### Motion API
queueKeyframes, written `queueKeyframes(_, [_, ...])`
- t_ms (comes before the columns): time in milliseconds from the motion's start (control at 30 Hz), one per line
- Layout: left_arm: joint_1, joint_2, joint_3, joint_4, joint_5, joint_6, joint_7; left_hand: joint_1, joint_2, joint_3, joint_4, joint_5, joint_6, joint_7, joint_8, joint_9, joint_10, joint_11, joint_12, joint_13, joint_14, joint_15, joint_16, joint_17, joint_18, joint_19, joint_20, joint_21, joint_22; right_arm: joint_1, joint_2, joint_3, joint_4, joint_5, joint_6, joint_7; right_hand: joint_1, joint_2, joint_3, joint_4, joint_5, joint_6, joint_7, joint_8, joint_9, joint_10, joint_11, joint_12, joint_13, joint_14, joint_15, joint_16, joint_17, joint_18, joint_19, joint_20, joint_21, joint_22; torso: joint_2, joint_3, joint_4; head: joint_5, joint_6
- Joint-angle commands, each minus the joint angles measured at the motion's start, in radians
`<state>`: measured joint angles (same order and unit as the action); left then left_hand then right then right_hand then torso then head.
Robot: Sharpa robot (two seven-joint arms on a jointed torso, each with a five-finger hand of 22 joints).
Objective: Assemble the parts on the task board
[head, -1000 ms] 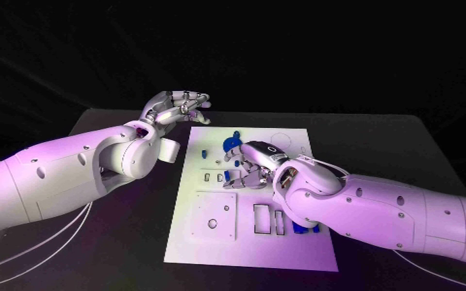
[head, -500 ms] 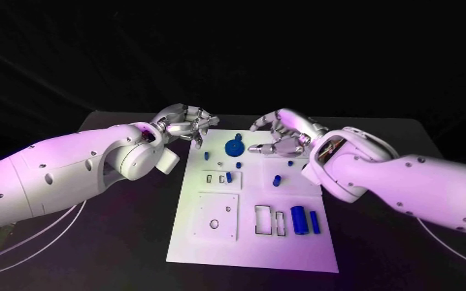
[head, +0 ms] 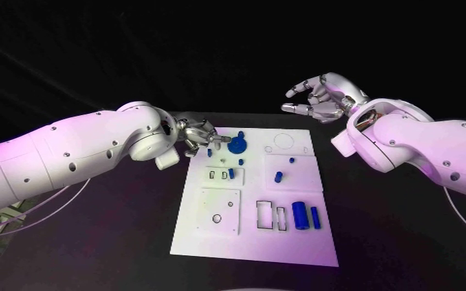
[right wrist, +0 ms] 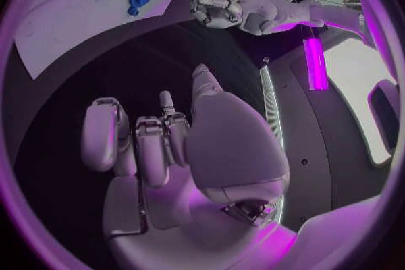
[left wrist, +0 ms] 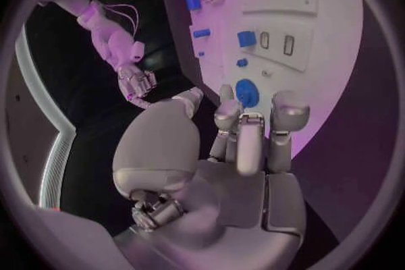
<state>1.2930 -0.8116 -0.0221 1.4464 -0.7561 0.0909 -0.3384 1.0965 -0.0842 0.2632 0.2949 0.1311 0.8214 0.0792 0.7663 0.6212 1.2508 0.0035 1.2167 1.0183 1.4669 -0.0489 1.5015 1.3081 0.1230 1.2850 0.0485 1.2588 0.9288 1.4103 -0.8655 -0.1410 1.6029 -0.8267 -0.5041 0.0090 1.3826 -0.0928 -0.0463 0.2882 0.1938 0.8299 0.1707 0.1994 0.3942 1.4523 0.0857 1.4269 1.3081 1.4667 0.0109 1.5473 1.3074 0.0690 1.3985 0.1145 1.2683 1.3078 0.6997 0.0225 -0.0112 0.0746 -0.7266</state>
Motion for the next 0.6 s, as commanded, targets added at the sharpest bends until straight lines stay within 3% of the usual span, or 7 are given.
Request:
queueKeyframes(33, [0.023,0.027,-0.015,-0.012,-0.106,0.084,-0.131,-0.012,-0.001,-0.008,0.0,0.0,-0.01,-0.003,0.004,0.004,-0.017,0.001,-0.016,-0.022,0.064,-0.007,-0.004,0.138,-0.006,-0.003,-0.002,0.001,-0.007,0.002,-0.01,0.0,0.002,0.065,-0.013,0.008,-0.004,0.006,-0.003,0.003,-0.007,0.008,-0.001,0.003,0.002,0.006,-0.001,0.003,0.12,0.091,0.0,0.004,0.21,0.007,0.007,0.001,0.005,0.001,-0.002,0.0024,0.0015,-0.005,-0.005])
queueKeyframes(200, [0.041,0.062,-0.032,-0.026,-0.127,0.072,-0.164,-0.019,0.0,-0.013,0.0,0.0,-0.013,-0.003,0.004,0.006,-0.018,0.002,-0.016,-0.02,0.063,-0.007,-0.006,0.136,-0.007,-0.001,-0.001,0.005,-0.001,0.004,-0.015,0.0,-0.004,0.07,-0.016,-0.005,-0.005,0.007,-0.003,0.003,-0.007,0.008,-0.002,0.003,0.002,0.003,-0.001,-0.001,0.116,0.09,0.0,0.002,0.205,0.007,0.005,0.001,0.001,-0.002,-0.002,0.002,-0.0011,-0.004,-0.008])
queueKeyframes(367, [0.056,0.096,-0.045,-0.046,-0.118,0.07,-0.191,-0.028,0.007,-0.016,0.0,0.001,-0.011,-0.004,0.007,0.011,-0.012,0.001,-0.01,-0.011,0.065,-0.007,-0.003,0.141,-0.013,0.014,-0.002,0.022,0.033,0.004,-0.015,0.0,-0.01,0.067,-0.017,-0.02,-0.007,0.007,-0.004,0.003,-0.007,0.007,-0.001,0.004,0.002,-0.001,-0.001,-0.005,0.112,0.09,0.0,0.001,0.204,0.008,0.004,0.0,-0.002,-0.005,-0.001,0.001,0.0014,-0.006,-0.019])
queueKeyframes(600, [0.062,0.119,-0.054,-0.054,-0.101,0.108,-0.224,-0.029,0.011,-0.018,-0.001,0.002,-0.014,-0.004,0.006,0.013,-0.015,0.0,-0.014,-0.017,0.068,-0.009,0.002,0.15,-0.02,0.034,-0.003,0.045,0.075,0.004,-0.013,-0.001,-0.019,0.062,-0.02,-0.028,-0.008,0.008,-0.005,0.003,-0.007,0.006,-0.001,0.004,0.001,-0.002,-0.001,-0.007,0.11,0.089,0.0,0.0,0.201,0.009,0.002,0.0,-0.006,-0.008,0.0,0.0004,0.0012,-0.003,-0.022])
